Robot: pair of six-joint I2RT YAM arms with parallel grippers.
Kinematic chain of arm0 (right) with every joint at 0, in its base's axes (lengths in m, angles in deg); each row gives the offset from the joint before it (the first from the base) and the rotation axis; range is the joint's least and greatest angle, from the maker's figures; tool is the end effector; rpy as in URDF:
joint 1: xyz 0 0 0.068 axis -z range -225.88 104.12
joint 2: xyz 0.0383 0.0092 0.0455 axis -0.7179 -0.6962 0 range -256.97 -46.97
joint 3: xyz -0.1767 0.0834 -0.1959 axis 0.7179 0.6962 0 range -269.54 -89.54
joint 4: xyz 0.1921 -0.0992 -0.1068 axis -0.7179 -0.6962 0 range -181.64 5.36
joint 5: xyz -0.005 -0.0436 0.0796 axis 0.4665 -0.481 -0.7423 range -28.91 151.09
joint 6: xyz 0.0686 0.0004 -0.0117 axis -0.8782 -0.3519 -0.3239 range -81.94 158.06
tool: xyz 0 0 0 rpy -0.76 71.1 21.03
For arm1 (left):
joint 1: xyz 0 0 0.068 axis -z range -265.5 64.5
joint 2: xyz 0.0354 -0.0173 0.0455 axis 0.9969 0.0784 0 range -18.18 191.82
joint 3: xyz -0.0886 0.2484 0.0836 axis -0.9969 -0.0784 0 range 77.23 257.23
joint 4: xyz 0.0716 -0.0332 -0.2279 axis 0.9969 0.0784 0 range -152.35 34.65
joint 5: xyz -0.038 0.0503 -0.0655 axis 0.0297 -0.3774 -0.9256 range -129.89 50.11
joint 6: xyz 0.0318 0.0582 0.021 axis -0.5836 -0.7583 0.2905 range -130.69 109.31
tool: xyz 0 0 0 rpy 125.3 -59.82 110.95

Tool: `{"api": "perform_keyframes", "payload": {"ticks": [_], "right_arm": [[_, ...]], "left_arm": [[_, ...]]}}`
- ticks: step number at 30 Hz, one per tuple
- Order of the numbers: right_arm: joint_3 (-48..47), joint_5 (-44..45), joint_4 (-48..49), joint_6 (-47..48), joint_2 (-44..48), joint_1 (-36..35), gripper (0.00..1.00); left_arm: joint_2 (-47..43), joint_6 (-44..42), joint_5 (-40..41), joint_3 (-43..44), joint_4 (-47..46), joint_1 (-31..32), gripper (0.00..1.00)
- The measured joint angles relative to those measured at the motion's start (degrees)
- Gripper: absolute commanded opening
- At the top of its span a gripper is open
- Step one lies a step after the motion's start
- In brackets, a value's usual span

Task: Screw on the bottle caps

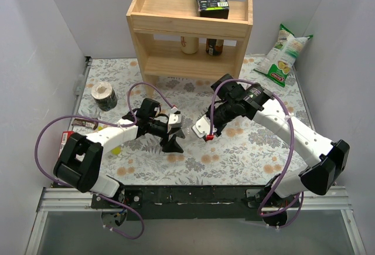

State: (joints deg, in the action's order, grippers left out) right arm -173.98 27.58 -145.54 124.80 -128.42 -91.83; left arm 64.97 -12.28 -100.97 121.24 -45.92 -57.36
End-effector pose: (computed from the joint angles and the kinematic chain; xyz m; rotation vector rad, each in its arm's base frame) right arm 0.1613 0.2117 0.3474 -2.2720 0.7692 0.4349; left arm 0.2027 -0.1647 0.2017 1.0317 2.1899 -1.5370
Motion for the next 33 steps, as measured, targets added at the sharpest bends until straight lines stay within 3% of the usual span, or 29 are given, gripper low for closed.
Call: {"api": "perform_keyframes", "payload": {"ticks": [7,12,18,19,21,22,24,27,31,33], "right_arm": [[-6.5,0.6,-4.8,-6.9,-5.4,0.3,0.05],[-20.4,-1.7,-9.0,-21.6,-17.9,3.8,0.01],[-22.6,-7.8,-7.4,-41.4,-24.9,9.4,0.01],[-22.6,-8.1,-7.1,-44.4,-25.4,9.9,0.08],[-22.6,-8.7,-6.4,-49.9,-26.0,10.5,0.4],[-22.6,-9.1,-6.0,-52.5,-26.2,10.9,0.45],[-23.1,-10.6,-5.7,-57.2,-26.6,11.7,0.65],[-26.8,-14.0,-7.7,-61.7,-27.7,12.9,0.84],[-36.9,-18.6,-10.9,-59.4,-28.0,14.6,0.92],[-36.9,-20.1,-10.4,-53.4,-25.1,15.6,0.92]], "left_arm": [[0.6,1.7,3.4,0.2,-1.8,1.2,0.0],[-2.7,9.2,17.3,-3.9,-11.6,1.8,0.0],[-3.4,11.0,30.2,-5.1,-13.2,3.6,0.0],[-3.4,11.0,30.9,-5.1,-12.9,3.9,0.0],[-3.4,11.1,32.1,-5.1,-12.9,4.0,0.0],[-3.5,11.3,32.3,-5.1,-12.9,4.0,0.0],[-3.6,11.8,32.7,-5.1,-13.0,4.3,0.0],[-3.9,13.0,32.3,-4.7,-13.5,4.2,0.0],[-4.9,12.0,27.8,-2.1,-11.6,3.8,0.0],[-5.1,10.8,24.9,-1.1,-9.4,3.8,0.0]]}}
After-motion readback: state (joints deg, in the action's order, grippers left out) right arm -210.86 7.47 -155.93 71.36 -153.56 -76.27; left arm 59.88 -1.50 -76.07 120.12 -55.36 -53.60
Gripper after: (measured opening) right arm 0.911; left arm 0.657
